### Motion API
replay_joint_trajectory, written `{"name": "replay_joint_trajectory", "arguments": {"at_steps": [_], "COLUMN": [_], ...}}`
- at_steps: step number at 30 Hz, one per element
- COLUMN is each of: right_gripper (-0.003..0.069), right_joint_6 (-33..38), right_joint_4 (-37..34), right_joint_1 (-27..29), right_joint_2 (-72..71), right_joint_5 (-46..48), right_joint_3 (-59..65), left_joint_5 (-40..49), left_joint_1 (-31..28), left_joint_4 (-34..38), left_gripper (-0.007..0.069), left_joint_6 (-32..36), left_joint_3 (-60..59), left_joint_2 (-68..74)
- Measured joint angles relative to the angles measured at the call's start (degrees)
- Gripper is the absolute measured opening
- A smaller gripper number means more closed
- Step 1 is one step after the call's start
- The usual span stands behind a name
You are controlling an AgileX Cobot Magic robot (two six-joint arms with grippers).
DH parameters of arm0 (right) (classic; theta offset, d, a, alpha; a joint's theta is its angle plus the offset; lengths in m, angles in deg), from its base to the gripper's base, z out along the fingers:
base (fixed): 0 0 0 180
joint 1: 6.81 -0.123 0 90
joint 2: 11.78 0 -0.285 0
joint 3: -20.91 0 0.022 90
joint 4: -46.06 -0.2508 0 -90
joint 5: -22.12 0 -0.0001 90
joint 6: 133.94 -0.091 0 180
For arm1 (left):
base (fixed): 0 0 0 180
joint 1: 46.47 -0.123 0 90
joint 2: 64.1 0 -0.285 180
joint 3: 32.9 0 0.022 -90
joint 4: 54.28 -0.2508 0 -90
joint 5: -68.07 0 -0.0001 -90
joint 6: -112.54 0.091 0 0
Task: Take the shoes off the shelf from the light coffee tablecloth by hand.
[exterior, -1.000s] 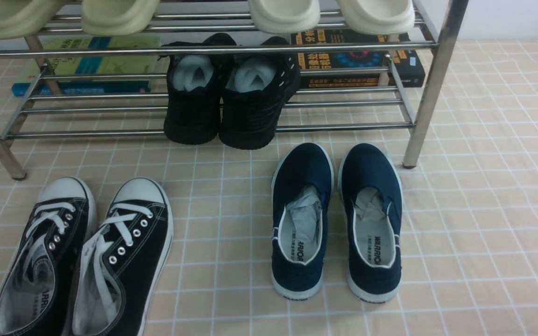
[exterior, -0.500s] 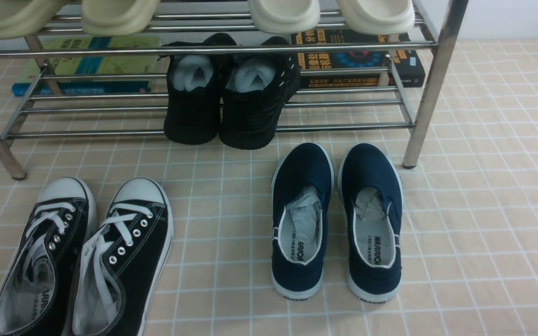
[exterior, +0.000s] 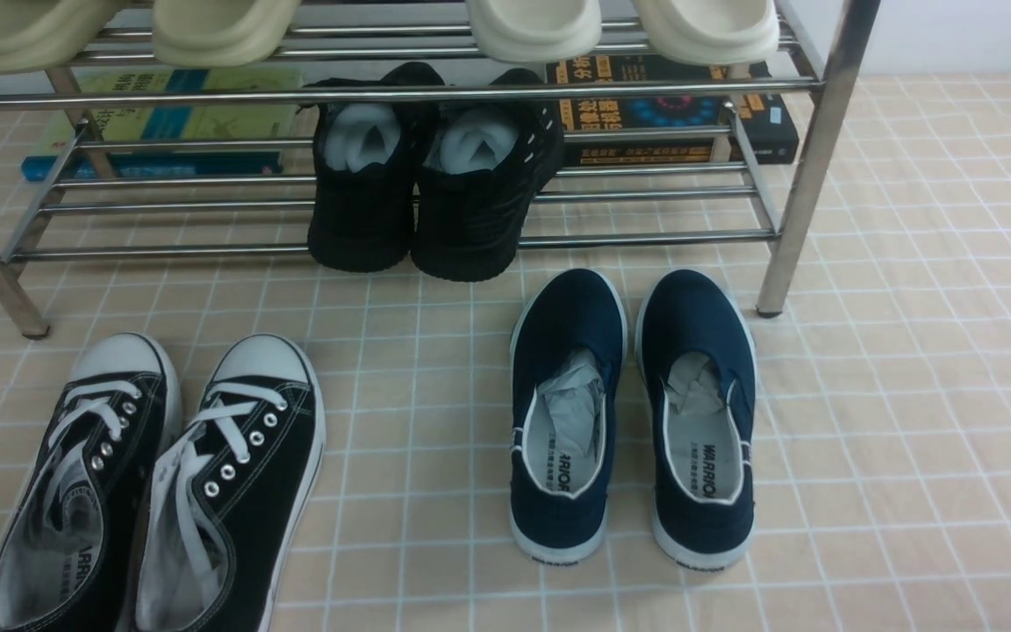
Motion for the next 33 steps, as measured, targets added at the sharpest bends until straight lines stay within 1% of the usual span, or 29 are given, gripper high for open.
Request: {"name": "replay_joint_trajectory", "arguments": {"at_steps": [3,6,15,17,21,33], "right_gripper": [0.024,0.024,0.024,0.024,0.024,0.024], "right_joint_6": [0.0,0.0,0.0,0.0,0.0,0.0], "right_joint_4": [0.0,0.0,0.0,0.0,0.0,0.0], "right_joint_1": [0.0,0.0,0.0,0.0,0.0,0.0], "right_joint_2": [0.0,0.0,0.0,0.0,0.0,0.0], "right_joint_5": [0.0,0.0,0.0,0.0,0.0,0.0], "right_joint_3": [0.0,0.0,0.0,0.0,0.0,0.0], "left_joint_5": [-5.27,-5.61,3.61,5.56,5.82,5.96], "left_joint_1": [0.0,0.0,0.08,1.41,3.98,4.11], "left_joint_4": [0.13,0.18,-0.44,-0.88,-1.02,-1.39], "left_gripper": [0.0058,0.0062,0.0071,0.0073,0.0076,0.009], "left_joint_6": [-1.98,-3.56,-5.66,-6.41,-6.69,-6.74], "left_joint_3": [-5.61,-7.97,-8.22,-8.22,-8.17,-8.17], "left_joint_2": [-1.26,-2.45,-2.76,-2.76,-2.76,-2.76]}}
